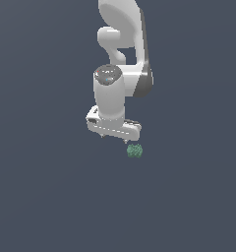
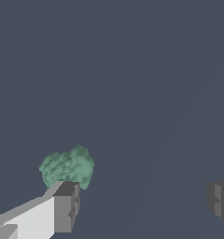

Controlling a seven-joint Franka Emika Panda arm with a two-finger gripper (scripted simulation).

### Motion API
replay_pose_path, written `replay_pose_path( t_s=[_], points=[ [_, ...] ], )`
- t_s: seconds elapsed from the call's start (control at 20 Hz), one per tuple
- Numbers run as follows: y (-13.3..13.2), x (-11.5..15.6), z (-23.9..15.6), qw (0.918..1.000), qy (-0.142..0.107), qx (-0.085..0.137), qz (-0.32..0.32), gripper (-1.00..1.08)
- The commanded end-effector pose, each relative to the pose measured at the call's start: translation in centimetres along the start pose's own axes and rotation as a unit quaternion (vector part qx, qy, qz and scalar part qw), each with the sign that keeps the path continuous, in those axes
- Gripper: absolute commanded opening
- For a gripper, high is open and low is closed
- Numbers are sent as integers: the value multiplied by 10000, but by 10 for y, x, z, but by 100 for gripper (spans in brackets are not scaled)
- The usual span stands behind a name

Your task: Pick up the object and move it to a goal position.

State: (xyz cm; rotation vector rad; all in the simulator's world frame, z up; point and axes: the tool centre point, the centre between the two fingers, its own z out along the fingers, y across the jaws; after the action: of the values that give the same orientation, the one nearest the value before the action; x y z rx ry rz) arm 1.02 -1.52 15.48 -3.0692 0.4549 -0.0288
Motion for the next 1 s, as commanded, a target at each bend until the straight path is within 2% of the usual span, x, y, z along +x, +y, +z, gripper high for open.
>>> replay_pose_path(
  t_s=[0.0,0.45,0.7,0.95],
  points=[
    [-4,-1,3,9996,-8,-4,288,100],
    [-20,-6,14,9908,-30,-28,1351,100],
    [-29,-8,20,9811,-37,-46,1934,100],
    [-37,-11,26,9679,-40,-66,2511,100]
  ],
)
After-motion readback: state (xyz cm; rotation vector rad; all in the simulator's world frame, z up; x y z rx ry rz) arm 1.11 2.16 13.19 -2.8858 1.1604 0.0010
